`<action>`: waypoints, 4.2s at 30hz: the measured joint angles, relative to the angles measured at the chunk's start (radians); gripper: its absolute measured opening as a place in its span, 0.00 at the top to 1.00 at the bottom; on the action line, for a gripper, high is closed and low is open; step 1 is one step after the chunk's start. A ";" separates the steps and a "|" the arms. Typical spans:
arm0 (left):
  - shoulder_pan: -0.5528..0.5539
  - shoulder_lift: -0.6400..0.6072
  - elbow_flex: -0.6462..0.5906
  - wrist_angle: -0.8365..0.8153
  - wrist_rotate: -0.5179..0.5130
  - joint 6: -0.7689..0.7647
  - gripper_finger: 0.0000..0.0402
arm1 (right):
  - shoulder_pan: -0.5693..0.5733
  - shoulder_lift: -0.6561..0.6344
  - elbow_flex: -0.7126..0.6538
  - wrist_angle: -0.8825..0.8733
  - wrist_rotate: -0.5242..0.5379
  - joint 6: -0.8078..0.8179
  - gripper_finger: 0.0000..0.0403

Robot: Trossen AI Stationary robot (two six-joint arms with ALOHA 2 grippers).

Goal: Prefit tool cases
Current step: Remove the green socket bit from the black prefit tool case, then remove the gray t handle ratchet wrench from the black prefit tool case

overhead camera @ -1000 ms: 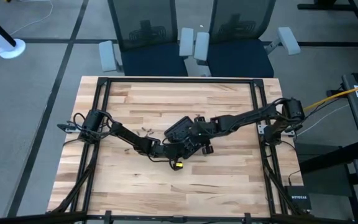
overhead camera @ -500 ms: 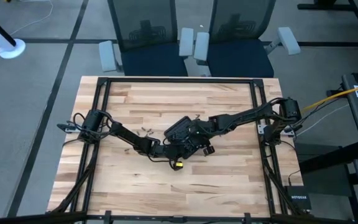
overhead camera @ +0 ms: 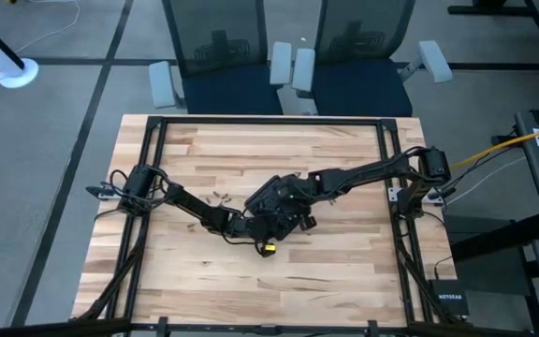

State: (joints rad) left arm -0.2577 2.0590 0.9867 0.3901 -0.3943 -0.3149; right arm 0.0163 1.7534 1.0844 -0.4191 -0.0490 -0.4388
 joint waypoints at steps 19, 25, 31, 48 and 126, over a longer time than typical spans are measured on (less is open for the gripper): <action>-0.012 0.000 -0.001 -0.005 -0.007 -0.027 1.00 | -0.030 0.097 -0.017 -0.033 -0.023 0.020 0.66; -0.012 0.000 -0.001 -0.006 -0.007 -0.026 1.00 | -0.021 0.098 -0.020 -0.014 -0.023 0.092 0.84; -0.013 -0.032 -0.001 -0.035 -0.018 0.022 1.00 | -0.023 0.088 -0.012 -0.047 -0.002 0.173 0.98; -0.011 -0.283 -0.003 -0.477 -0.079 0.174 1.00 | -0.351 -0.217 -0.046 -0.349 0.091 0.298 1.00; 0.367 -0.234 -0.129 -0.303 0.338 0.617 1.00 | 0.299 0.044 -0.165 0.280 0.326 1.823 1.00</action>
State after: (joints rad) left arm 0.1093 1.8250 0.8572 0.0873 -0.0560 0.3017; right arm 0.3149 1.7977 0.9192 -0.1391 0.2774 1.3846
